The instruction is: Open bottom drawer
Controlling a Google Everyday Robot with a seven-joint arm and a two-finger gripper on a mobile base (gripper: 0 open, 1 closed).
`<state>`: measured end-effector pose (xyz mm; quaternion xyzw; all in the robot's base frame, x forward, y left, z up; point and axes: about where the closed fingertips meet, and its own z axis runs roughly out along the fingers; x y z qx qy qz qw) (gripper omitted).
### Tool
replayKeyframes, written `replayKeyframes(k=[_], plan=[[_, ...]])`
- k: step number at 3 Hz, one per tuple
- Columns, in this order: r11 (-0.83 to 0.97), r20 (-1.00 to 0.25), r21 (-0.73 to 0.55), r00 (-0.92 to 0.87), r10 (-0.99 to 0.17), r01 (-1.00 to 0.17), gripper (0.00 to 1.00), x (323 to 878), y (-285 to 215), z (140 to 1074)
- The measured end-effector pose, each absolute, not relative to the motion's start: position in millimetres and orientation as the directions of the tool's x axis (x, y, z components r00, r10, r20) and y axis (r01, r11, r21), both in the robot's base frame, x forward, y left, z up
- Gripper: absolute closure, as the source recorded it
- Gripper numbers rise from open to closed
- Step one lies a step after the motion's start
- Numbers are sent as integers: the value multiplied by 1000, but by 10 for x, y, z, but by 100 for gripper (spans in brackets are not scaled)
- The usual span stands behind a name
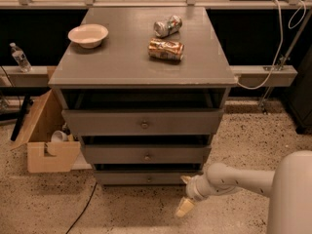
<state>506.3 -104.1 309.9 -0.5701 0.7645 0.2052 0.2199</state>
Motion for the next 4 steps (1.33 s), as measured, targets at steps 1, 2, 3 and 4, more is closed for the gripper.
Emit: replayKeyframes(k=[1, 2, 3, 4], plan=[[213, -523, 24, -193, -830, -977, 0, 5170, -973, 2845], [156, -486, -47, -114, -867, -987, 0, 5342, -943, 2609], [123, -458, -140, -46, -888, -983, 0, 5549, -923, 2427], [107, -453, -232, 10, -891, -967, 0, 5812, -895, 2325]])
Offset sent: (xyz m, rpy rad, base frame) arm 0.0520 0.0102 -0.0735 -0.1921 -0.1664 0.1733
